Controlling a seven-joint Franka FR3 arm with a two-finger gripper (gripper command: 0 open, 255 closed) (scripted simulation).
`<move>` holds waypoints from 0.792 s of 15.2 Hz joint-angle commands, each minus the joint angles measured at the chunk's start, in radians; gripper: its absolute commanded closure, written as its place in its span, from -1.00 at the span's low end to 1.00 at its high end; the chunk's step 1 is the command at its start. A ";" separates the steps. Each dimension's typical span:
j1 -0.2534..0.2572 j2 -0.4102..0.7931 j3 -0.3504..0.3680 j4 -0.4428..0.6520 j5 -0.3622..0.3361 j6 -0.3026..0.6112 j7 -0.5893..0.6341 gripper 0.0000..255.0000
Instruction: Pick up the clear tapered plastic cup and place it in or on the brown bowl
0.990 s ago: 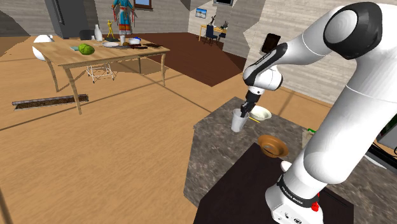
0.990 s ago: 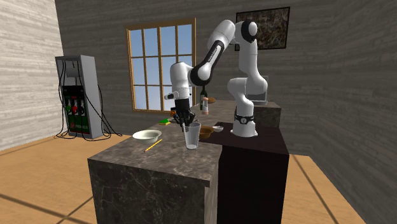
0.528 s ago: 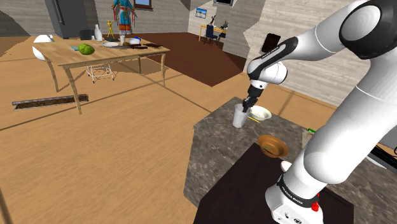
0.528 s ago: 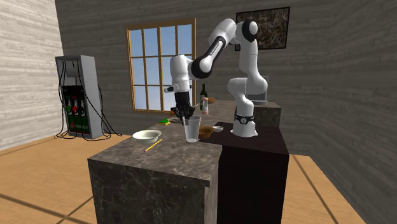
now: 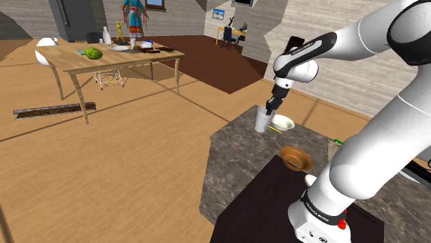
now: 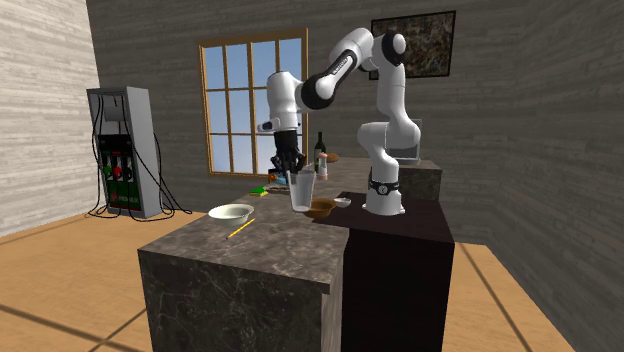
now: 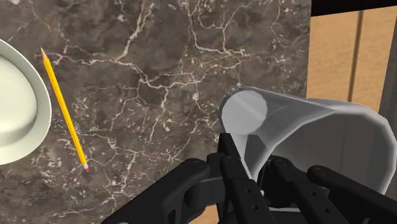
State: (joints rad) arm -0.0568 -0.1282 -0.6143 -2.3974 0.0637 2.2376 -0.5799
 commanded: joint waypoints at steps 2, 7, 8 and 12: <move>-0.003 -0.028 0.006 0.018 -0.021 -0.041 0.020 1.00; -0.053 -0.154 0.002 -0.042 -0.111 -0.090 0.034 1.00; -0.071 -0.190 -0.001 -0.064 -0.136 -0.100 0.033 1.00; -0.155 -0.326 -0.010 -0.140 -0.227 -0.152 0.015 1.00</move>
State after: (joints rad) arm -0.1893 -0.4198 -0.6195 -2.5152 -0.1391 2.0958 -0.5572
